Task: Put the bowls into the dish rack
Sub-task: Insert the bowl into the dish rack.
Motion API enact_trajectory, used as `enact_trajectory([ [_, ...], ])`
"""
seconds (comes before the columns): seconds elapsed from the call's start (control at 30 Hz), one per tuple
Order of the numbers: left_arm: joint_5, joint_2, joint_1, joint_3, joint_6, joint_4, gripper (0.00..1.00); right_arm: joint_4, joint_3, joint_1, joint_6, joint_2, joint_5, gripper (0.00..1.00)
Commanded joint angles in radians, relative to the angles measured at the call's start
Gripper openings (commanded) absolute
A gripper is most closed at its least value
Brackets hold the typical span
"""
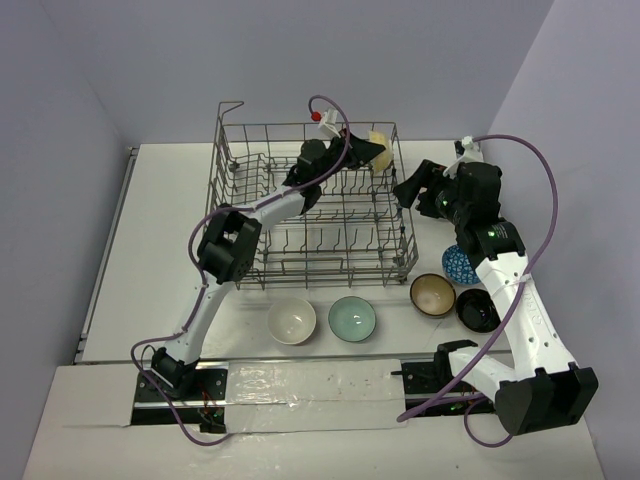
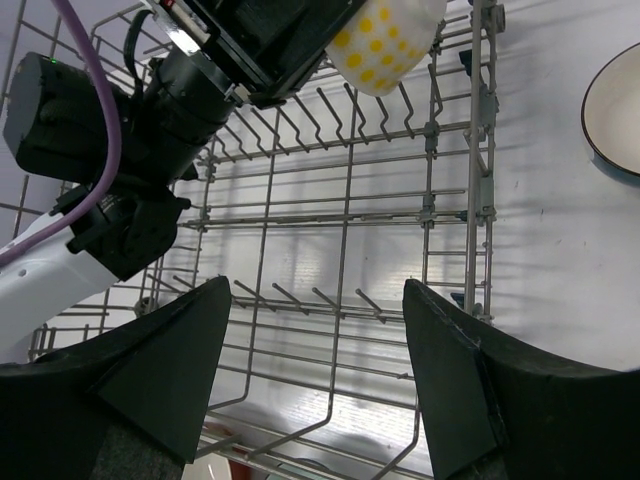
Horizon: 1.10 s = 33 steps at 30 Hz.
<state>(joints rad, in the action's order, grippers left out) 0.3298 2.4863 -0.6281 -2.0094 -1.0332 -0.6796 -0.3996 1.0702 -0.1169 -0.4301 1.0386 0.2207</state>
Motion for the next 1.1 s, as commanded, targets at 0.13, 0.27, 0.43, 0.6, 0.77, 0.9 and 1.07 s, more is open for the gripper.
enact_trajectory([
  [0.13, -0.012, 0.034, 0.001, -0.038, 0.015, -0.066, 0.00, 0.073, -0.019, 0.003, -0.007, -0.012, 0.019, 0.77],
  [0.27, -0.012, 0.037, 0.007, -0.035, 0.016, -0.063, 0.00, 0.076, -0.021, 0.003, -0.006, -0.011, 0.017, 0.77],
  [0.43, -0.008, 0.045, 0.011, -0.022, 0.012, -0.072, 0.00, 0.077, -0.023, 0.003, -0.006, -0.005, 0.017, 0.77],
  [0.6, 0.000, 0.045, 0.013, -0.011, 0.005, -0.084, 0.00, 0.074, -0.019, 0.005, -0.006, 0.000, 0.014, 0.77],
  [0.77, -0.011, 0.017, 0.013, 0.034, 0.015, -0.087, 0.04, 0.074, -0.021, 0.003, -0.004, -0.002, 0.011, 0.77],
  [0.9, -0.002, 0.008, 0.013, 0.051, 0.018, -0.087, 0.13, 0.074, -0.023, 0.003, -0.006, -0.002, 0.012, 0.77],
  [1.07, 0.000, 0.000, 0.014, 0.077, 0.021, -0.083, 0.33, 0.077, -0.023, 0.003, -0.006, -0.003, 0.016, 0.77],
])
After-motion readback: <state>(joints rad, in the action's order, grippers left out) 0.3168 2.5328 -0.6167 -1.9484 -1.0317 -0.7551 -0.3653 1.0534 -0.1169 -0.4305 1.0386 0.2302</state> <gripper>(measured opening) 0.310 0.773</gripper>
